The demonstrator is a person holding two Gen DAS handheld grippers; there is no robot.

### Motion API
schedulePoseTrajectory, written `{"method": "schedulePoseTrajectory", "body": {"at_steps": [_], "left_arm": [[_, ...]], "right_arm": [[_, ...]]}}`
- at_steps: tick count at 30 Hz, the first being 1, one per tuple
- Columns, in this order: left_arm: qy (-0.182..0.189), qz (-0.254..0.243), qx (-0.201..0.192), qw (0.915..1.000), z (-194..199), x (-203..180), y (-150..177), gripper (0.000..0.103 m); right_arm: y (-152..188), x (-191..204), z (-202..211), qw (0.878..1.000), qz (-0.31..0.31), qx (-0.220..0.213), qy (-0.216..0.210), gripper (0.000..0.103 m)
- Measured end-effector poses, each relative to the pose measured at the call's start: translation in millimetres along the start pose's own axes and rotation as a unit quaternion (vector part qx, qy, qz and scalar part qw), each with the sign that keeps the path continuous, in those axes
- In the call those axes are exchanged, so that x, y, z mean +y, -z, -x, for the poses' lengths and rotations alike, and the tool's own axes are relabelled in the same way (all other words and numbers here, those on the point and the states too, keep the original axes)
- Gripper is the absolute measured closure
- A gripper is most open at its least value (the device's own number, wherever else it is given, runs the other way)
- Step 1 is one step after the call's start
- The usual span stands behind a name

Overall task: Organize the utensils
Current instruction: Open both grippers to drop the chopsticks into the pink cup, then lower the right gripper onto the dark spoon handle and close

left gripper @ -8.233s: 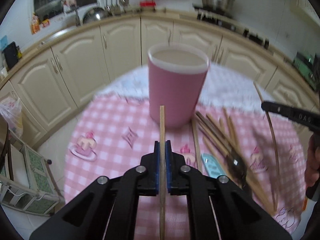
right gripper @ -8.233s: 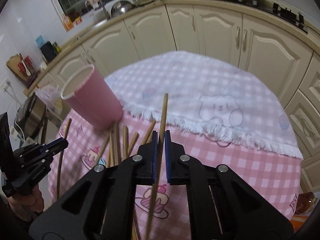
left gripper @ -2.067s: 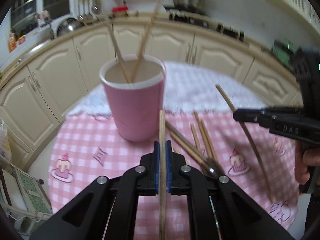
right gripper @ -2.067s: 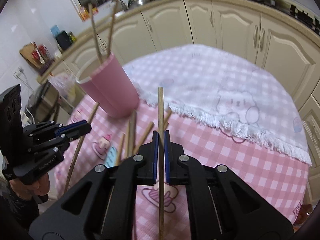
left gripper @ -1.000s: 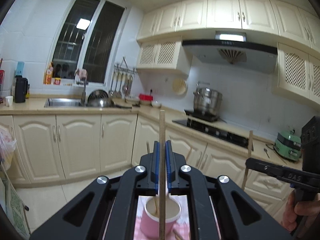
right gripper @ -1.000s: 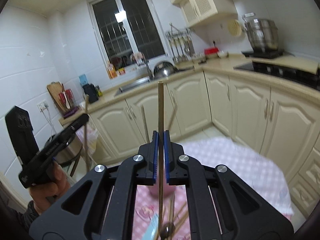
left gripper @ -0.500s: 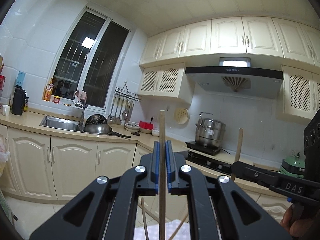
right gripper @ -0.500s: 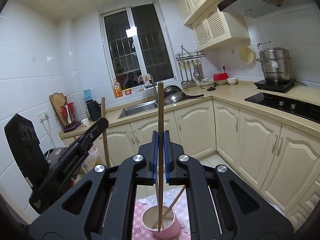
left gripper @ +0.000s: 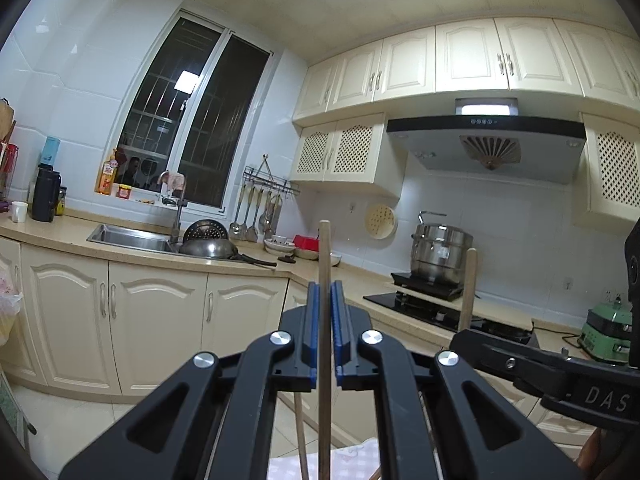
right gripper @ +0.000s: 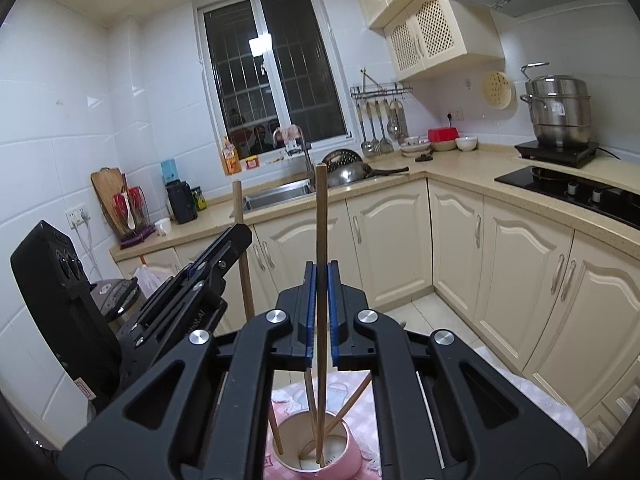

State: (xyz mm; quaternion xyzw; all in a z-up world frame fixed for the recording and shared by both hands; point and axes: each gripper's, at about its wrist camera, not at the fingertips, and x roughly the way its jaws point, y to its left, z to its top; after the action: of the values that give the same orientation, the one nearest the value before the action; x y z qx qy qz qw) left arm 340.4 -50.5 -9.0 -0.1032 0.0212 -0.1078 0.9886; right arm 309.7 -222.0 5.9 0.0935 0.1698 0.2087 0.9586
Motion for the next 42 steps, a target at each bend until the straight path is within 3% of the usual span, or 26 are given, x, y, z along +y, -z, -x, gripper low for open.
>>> {"method": "schedulePoseTrajectory", "body": {"at_steps": [9,10,12,13,15,17,18,22,31,42], "left_arm": [[0.004,-0.012,0.022,0.9997,-2,2,22,0.094],[0.007,-0.016,0.027,0.9995,0,2,22,0.074],[-0.006,-0.013,0.020,0.9997,8,6,20,0.041],[-0.003,-0.006,0.020,0.9998,13,10,18,0.020],[-0.001,-0.003,0.025,0.9997,20,13,14,0.008],[0.002,-0.010,0.039,0.9992,26,15,9,0.007],[0.001,-0.015,0.047,0.9988,28,14,7,0.006],[-0.009,-0.032,0.080,0.9963,43,12,0,0.005],[-0.025,-0.040,0.107,0.9932,81,15,-6,0.005],[-0.033,-0.029,0.155,0.9870,104,23,15,0.005]], "right_arm": [[14,-7,-12,0.999,-0.012,0.032,0.007,0.094],[14,-8,-12,0.999,-0.014,0.034,0.009,0.090],[14,-12,-4,0.999,-0.025,0.027,0.022,0.036],[13,-16,0,0.999,-0.032,0.017,0.028,0.027],[11,-23,13,0.998,-0.043,0.002,0.035,0.023],[10,-28,23,0.998,-0.050,-0.005,0.049,0.011],[9,-31,28,0.997,-0.055,-0.010,0.055,0.010],[7,-42,46,0.995,-0.071,-0.020,0.065,0.009],[15,-53,72,0.994,-0.082,-0.005,0.072,0.009],[46,-55,87,0.992,-0.082,0.055,0.082,0.009]]}}
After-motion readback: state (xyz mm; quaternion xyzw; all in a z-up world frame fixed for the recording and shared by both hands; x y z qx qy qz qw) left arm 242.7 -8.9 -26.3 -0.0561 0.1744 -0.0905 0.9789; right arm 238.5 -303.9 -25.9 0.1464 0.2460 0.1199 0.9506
